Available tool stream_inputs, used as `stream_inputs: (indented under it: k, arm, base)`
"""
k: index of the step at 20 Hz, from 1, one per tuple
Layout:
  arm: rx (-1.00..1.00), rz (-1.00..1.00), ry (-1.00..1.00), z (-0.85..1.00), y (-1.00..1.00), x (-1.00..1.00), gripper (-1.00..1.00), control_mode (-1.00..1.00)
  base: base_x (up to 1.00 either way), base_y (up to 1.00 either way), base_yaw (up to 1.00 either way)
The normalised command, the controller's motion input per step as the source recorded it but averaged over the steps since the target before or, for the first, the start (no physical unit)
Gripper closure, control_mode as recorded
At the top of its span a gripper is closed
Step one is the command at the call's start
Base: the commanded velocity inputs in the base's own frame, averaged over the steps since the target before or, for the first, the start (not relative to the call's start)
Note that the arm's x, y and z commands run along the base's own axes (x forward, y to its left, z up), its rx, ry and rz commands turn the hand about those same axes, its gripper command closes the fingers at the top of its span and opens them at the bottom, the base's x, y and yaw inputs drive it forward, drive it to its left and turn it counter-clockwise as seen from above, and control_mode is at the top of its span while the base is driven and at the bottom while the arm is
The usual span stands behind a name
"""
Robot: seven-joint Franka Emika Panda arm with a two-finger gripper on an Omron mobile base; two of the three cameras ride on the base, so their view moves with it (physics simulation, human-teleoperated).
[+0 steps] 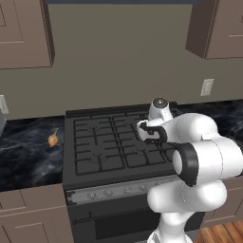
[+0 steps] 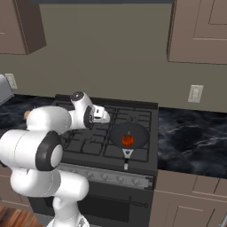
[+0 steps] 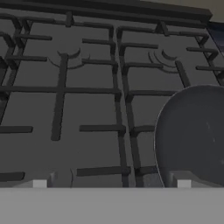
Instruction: Place the pan on the front right burner on the stove. Then place the tomato and the onion in the pan and turn on the front right burner.
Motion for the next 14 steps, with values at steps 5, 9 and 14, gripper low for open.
stream_inputs:
  k: [5, 9, 14]
  arm:
    - [-0.03, -0.17, 0.0, 0.02, 0.71, 0.07, -1.0, -1.0]
    - [0.0, -0.16, -0.01, 0.09, 0.65, 0.0, -1.0, -1.0]
    - [0.01, -0.13, -0.09, 0.14, 0.77, 0.0, -1.0, -1.0]
  base:
    - [0.0, 0.0, 0.0]
    - [0.0, 0.0, 0.0]
    - [0.0, 0.0, 0.0]
